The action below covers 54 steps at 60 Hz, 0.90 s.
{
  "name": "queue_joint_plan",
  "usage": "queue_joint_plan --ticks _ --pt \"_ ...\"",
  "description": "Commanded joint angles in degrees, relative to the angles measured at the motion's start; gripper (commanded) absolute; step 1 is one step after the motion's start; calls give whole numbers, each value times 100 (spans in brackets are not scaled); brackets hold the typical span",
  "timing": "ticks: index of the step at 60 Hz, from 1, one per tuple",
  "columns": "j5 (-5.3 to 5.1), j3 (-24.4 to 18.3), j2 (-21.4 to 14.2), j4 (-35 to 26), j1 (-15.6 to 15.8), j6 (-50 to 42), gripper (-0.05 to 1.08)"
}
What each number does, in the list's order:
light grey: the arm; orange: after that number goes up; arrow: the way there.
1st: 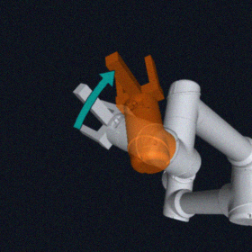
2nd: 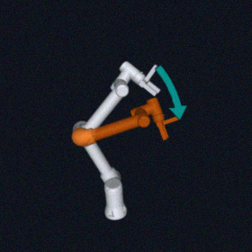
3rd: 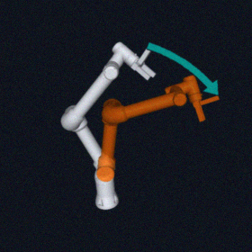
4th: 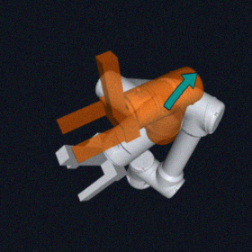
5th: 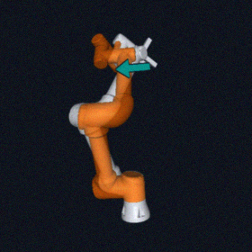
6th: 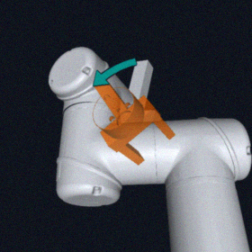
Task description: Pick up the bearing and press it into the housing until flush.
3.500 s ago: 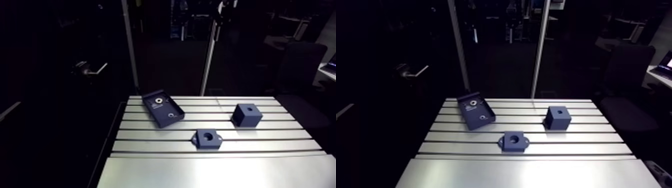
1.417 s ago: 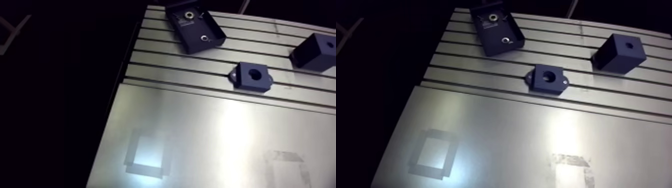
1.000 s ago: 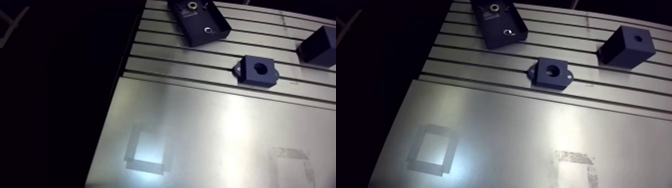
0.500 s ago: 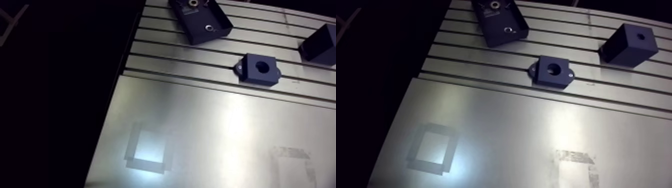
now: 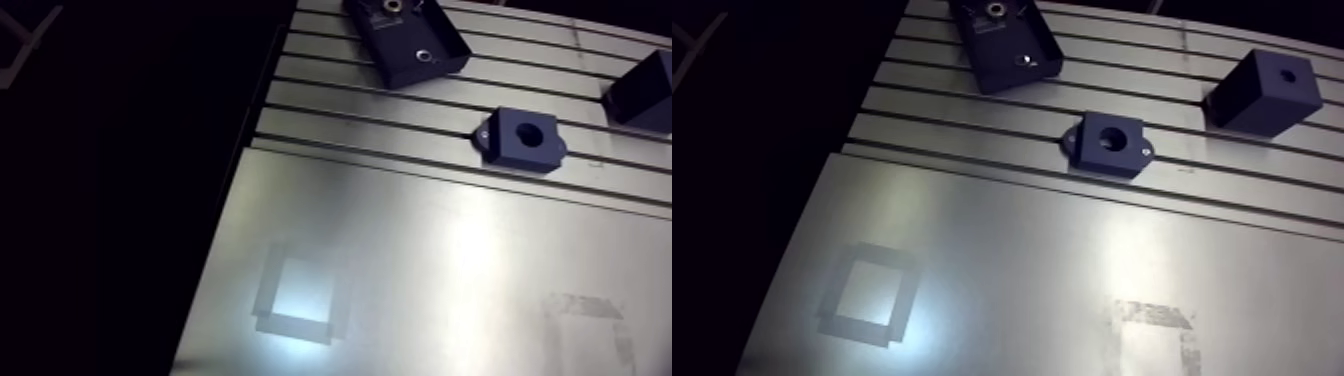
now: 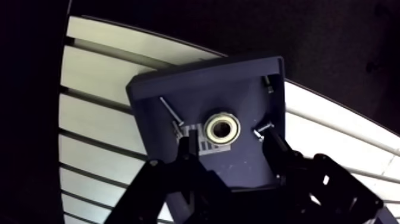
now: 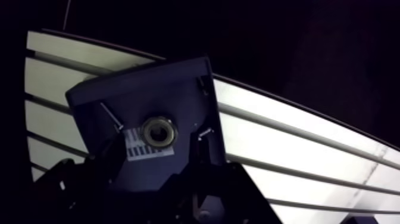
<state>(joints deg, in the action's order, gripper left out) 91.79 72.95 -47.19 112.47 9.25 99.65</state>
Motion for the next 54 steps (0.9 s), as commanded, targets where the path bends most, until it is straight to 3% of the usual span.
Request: queue_joint_plan --ticks 1,54 --pt "10 21 22 78 -1 -1 35" --pt "1 23 151 69 -1 6 42"
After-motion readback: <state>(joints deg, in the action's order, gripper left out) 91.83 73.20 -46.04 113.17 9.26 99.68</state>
